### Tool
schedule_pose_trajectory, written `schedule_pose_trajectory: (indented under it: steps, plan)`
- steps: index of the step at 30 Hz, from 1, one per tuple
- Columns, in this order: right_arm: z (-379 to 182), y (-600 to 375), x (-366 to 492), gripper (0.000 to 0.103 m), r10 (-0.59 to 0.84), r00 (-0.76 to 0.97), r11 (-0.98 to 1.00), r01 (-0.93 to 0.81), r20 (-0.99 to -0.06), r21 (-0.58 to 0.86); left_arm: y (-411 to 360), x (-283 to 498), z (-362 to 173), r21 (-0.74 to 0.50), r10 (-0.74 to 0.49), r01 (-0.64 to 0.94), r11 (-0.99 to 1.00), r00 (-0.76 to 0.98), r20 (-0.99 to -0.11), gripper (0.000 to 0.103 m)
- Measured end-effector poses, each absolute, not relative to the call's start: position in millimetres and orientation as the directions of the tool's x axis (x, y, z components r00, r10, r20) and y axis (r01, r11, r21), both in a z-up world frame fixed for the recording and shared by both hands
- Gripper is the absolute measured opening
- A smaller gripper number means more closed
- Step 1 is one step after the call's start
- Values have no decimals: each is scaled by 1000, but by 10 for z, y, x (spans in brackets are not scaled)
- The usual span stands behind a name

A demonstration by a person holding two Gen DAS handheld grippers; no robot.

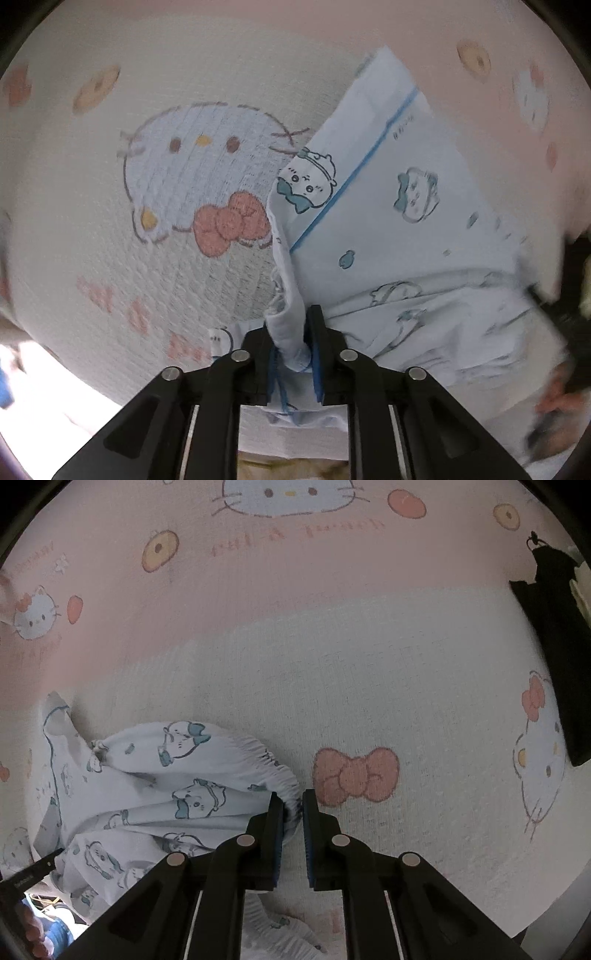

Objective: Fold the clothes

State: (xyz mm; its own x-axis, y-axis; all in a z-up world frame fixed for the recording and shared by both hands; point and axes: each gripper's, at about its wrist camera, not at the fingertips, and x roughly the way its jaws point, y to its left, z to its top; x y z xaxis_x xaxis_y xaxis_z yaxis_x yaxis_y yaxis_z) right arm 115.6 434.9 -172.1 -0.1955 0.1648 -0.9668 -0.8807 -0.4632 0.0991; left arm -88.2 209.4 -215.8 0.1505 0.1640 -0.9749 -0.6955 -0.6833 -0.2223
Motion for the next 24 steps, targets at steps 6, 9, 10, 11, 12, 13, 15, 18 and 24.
schedule_pose_trajectory:
  steps: [6, 9, 10, 11, 12, 13, 15, 18, 24]
  plan:
    - [-1517, 4241, 1189, 65, 220, -236, -446, -887, -946, 117, 1884, -1066, -1913, -452, 384, -529, -718, 241, -891, 18]
    - [-1423, 4132, 1185, 65, 232, -280, -453, -879, -931, 152, 1937, -1100, -1821, -483, 437, -531, -696, 220, -872, 53]
    - [-1397, 4097, 1179, 65, 233, -294, -455, -875, -927, 163, 1941, -1107, -1802, -496, 460, -524, -692, 210, -863, 60]
    - [-1393, 4092, 1161, 65, 229, -299, -456, -874, -926, 169, 1942, -1116, -1790, -516, 488, -508, -690, 200, -850, 64]
    - [-1413, 4120, 1143, 65, 227, -296, -458, -873, -928, 167, 1955, -1127, -1799, -526, 501, -497, -691, 196, -843, 64]
    - [-1433, 4147, 1126, 65, 224, -294, -459, -873, -929, 165, 1991, -1142, -1830, -525, 500, -494, -693, 195, -844, 64]
    - [-1443, 4440, 1049, 65, 218, -283, -466, -871, -934, 155, 2042, -1136, -1891, -522, 496, -490, -698, 195, -846, 64]
    - [-1369, 4850, 807, 65, 204, -271, -477, -867, -941, 146, 2238, -1174, -2003, -511, 474, -511, -691, 212, -854, 64]
    - [-1350, 4900, 883, 65, 184, -309, -440, -875, -933, 203, 2751, -1375, -2014, -385, 406, -670, -635, 134, -904, 64]
